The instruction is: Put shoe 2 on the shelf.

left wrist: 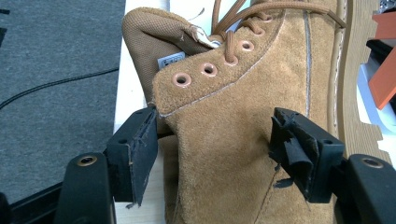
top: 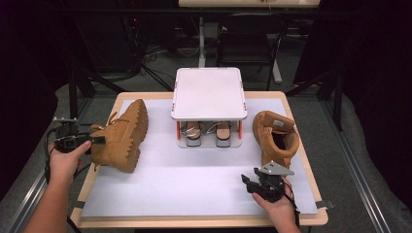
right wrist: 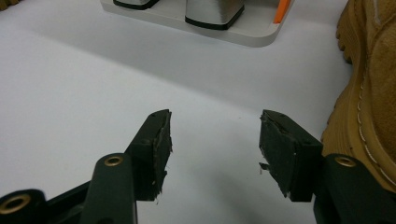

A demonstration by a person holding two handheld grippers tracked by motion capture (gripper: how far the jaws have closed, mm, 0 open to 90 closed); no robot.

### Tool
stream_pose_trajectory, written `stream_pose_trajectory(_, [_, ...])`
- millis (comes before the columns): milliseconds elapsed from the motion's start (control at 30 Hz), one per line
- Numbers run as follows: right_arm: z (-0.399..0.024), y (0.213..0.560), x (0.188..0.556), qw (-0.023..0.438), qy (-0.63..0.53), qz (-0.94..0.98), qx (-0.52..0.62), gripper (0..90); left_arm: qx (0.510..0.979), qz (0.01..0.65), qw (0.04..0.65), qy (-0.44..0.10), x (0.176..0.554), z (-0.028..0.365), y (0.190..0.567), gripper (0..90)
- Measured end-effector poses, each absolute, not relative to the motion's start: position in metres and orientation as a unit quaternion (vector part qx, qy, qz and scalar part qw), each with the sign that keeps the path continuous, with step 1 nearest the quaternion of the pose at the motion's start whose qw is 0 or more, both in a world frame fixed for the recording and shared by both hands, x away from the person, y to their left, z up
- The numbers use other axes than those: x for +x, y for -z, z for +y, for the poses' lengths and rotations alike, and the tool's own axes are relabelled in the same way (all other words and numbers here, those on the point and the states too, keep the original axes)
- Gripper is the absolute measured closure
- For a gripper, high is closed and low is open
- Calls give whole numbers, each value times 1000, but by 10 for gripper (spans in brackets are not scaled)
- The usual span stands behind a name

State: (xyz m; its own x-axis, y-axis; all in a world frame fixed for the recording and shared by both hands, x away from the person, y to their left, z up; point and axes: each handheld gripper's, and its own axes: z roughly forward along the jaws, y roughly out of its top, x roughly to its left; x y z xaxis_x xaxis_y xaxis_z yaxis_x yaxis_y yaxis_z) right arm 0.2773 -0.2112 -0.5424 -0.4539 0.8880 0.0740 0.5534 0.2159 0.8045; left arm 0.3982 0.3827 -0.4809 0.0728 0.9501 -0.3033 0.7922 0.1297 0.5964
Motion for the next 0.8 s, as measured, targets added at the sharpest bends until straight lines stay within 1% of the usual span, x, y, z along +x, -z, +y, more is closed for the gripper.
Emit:
stream_pose_trajectory(400, [-212,544,278,202,-404,751,482,431,630,676,367,-101,400,385,489,318])
stream_pose_trajectory(633, [-211,544,278,202,-404,751,482,430,621,679,384,-80,400,386,493,312])
stream_pose_trajectory(800, [-212,545,279,201,-404,750,483,429,625,679,376,-80,401,382,489,324])
